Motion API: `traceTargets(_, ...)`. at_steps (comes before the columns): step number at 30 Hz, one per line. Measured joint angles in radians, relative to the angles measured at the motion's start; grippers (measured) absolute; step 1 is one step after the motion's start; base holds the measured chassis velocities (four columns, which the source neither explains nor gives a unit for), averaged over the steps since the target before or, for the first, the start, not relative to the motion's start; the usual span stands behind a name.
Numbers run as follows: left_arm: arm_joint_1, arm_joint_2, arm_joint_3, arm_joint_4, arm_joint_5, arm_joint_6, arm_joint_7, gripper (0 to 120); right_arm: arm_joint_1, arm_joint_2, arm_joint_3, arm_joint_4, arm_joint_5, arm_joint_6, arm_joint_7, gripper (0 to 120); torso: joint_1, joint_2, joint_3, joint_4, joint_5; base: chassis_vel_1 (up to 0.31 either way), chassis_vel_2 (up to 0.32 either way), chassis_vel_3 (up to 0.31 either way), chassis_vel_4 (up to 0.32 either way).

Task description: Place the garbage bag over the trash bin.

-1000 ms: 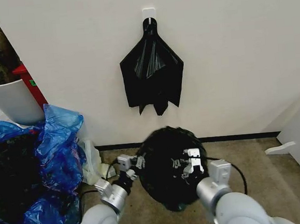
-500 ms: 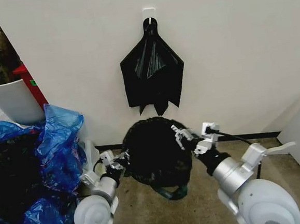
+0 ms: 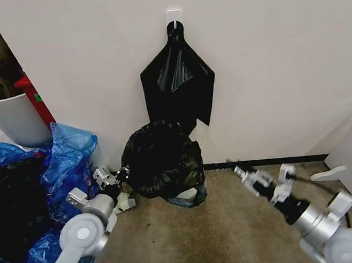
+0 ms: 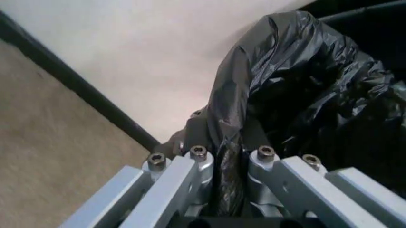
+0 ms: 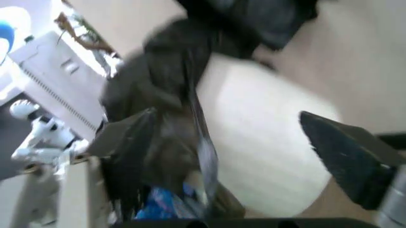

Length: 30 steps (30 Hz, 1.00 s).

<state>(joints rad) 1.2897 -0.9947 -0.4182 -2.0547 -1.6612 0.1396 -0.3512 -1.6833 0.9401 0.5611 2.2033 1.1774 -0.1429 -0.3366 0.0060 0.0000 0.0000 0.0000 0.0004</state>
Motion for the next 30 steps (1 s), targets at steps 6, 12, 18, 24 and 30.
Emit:
traceTargets(6, -0.01, 0.014, -0.003, 0.043, -0.082, 0.053, 0.08, 4, 0.023, 0.045, -0.056, 0.061, 0.006, -0.039, 0.134, 100, 0.0, 0.0, 0.0, -0.0001, -0.0006, 0.0, 0.0, 0.0, 0.0)
traceTargets(12, -0.03, 0.017, 0.023, 0.052, -0.074, 0.052, 0.086, 4, 0.024, 0.082, -0.099, 0.14, -0.01, -0.046, 0.362, 100, 0.0, 0.0, 0.0, -0.0004, -0.0005, 0.0, 0.0, 0.0, 0.0)
traceTargets(18, -0.042, 0.019, 0.046, 0.045, -0.056, 0.047, 0.086, 4, 0.063, 0.1, -0.162, 0.173, -0.05, -0.045, 0.499, 100, 0.0, 0.0, 0.0, -0.0003, -0.0005, 0.0, 0.0, 0.0, 0.0)
traceTargets(24, -0.034, 0.026, 0.04, 0.036, -0.06, 0.047, 0.089, 4, 0.09, 0.103, -0.186, 0.142, -0.065, -0.046, 0.524, 100, 0.0, 0.0, 0.0, -0.0003, -0.0005, 0.0, 0.0, 0.0, 0.0)
traceTargets(30, -0.026, 0.036, 0.027, 0.032, -0.067, 0.054, 0.1, 4, 0.106, 0.099, -0.162, 0.101, -0.044, -0.041, 0.508, 100, 0.0, 0.0, 0.0, -0.0002, -0.0003, 0.0, 0.0, 0.0, 0.0)
